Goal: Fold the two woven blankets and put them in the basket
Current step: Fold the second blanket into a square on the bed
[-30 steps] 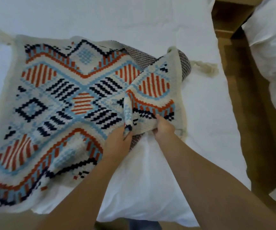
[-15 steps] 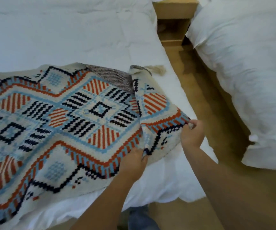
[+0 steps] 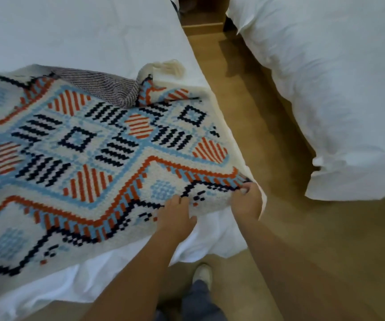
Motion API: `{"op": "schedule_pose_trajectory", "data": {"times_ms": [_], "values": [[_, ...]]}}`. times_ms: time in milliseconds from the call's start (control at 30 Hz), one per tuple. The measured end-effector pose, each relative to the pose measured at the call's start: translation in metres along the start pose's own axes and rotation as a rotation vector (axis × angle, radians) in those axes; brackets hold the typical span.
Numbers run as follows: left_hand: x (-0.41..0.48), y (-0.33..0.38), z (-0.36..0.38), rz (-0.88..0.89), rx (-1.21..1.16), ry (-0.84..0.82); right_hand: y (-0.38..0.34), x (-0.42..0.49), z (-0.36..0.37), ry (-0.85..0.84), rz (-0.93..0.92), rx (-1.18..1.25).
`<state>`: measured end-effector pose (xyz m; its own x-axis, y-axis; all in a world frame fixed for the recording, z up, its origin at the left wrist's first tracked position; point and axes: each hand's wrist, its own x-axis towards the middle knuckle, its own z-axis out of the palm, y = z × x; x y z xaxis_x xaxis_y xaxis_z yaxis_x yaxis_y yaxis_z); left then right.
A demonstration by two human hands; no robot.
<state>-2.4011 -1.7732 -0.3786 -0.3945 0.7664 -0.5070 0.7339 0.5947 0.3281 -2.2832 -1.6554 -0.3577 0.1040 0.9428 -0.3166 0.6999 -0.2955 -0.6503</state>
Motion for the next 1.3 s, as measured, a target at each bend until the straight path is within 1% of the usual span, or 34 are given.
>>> {"op": "schedule_pose_trajectory", "data": {"times_ms": [67,133,200,300,367,433,533,600,700,867,900,933,967,1033,1067,1100,1200,1233,1300], "values": [[0.008,0.01,0.001,-0.025,0.003,-0.009,0.013,0.01,0.001,-0.108,0.061,-0.127],[0.017,0.015,-0.001,-0.032,0.016,-0.009,0.019,0.019,0.0,-0.171,0.058,-0.217],[0.026,0.017,-0.01,-0.052,0.006,0.022,0.013,0.027,0.002,-0.229,-0.027,-0.275],[0.039,0.012,-0.034,-0.125,-0.092,0.108,-0.011,0.036,0.012,-0.305,-0.178,-0.29],[0.047,0.001,-0.056,-0.169,-0.127,0.166,-0.035,0.043,0.021,-0.348,-0.257,-0.264],[0.057,-0.015,-0.078,-0.2,-0.105,0.21,-0.064,0.048,0.032,-0.392,-0.341,-0.23],[0.075,-0.045,-0.11,-0.255,-0.06,0.245,-0.115,0.054,0.056,-0.445,-0.46,-0.208],[0.092,-0.067,-0.132,-0.306,-0.086,0.249,-0.149,0.059,0.077,-0.483,-0.542,-0.216],[0.124,-0.1,-0.162,-0.388,-0.117,0.242,-0.199,0.074,0.112,-0.52,-0.668,-0.3],[0.179,-0.14,-0.184,-0.364,-0.045,0.221,-0.266,0.11,0.174,-0.527,-0.818,-0.436],[0.189,-0.143,-0.185,-0.375,-0.081,0.211,-0.277,0.118,0.186,-0.531,-0.834,-0.453],[0.201,-0.145,-0.185,-0.408,-0.181,0.218,-0.288,0.127,0.197,-0.536,-0.852,-0.466],[0.212,-0.144,-0.186,-0.467,-0.348,0.24,-0.298,0.135,0.209,-0.546,-0.871,-0.483],[0.234,-0.137,-0.191,-0.629,-0.764,0.309,-0.315,0.152,0.232,-0.584,-0.908,-0.577],[0.245,-0.132,-0.194,-0.699,-0.929,0.361,-0.323,0.16,0.242,-0.599,-0.941,-0.65],[0.256,-0.127,-0.196,-0.735,-1.041,0.426,-0.329,0.167,0.253,-0.613,-0.99,-0.719],[0.287,-0.113,-0.21,-0.727,-1.234,0.618,-0.342,0.185,0.279,-0.694,-1.135,-0.908],[0.296,-0.11,-0.217,-0.734,-1.291,0.655,-0.345,0.188,0.284,-0.71,-1.182,-0.984],[0.313,-0.108,-0.23,-0.776,-1.388,0.674,-0.348,0.195,0.292,-0.69,-1.273,-1.15]]}}
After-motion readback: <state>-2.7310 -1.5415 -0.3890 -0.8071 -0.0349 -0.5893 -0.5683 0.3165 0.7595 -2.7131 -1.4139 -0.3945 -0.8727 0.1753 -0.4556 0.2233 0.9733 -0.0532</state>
